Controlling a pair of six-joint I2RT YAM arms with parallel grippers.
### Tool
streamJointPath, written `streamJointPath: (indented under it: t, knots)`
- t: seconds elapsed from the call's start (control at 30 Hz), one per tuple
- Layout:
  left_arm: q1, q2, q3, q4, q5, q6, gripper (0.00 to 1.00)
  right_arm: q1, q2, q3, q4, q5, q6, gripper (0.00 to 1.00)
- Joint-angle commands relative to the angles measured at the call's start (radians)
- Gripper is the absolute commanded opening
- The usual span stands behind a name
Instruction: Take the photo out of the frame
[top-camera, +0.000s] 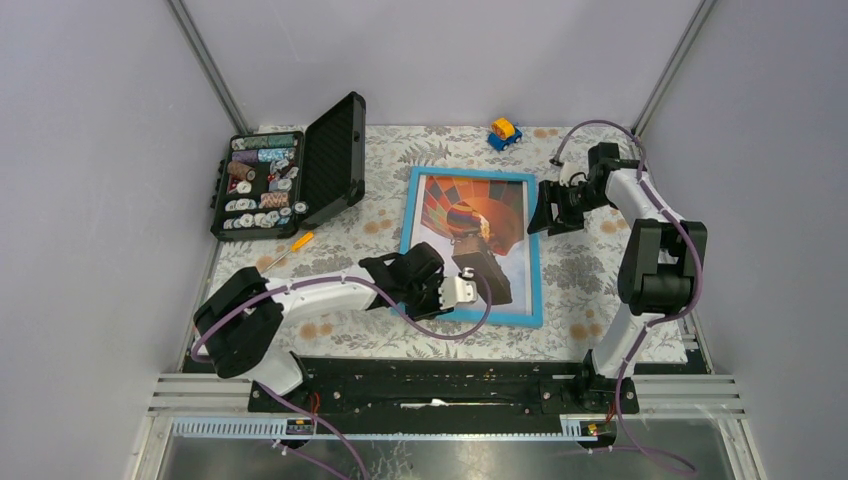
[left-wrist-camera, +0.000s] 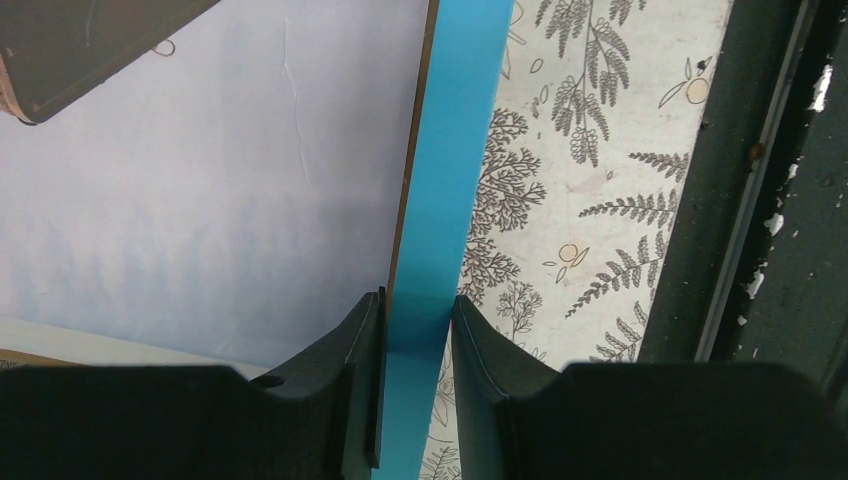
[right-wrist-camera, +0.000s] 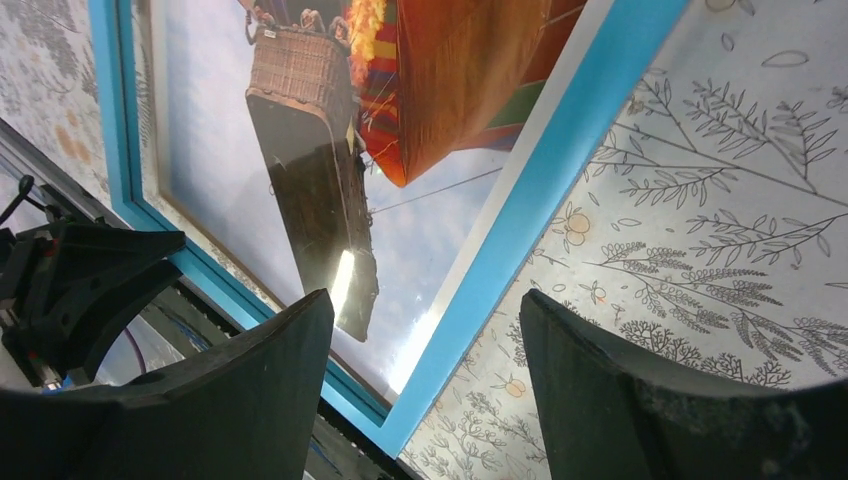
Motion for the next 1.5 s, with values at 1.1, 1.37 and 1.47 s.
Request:
streamJointPath:
  t: [1.1,1.37,1.47]
  knots:
    - [-0.041,0.052,-0.055,0.051,0.011,0.081,0.0,0.13,0.082,-0.044,0.253,0.254,0.106,0.72]
    - [-0.041,0.065,-0.061,0.046,0.013,0.108,0.0,0.187,0.186,0.055,0.28,0.347,0.125,0.65]
    - [-0.041,0.074,-0.057,0.044,0.01,0.109,0.0,0.207,0.189,0.039,0.294,0.406,0.125,0.56]
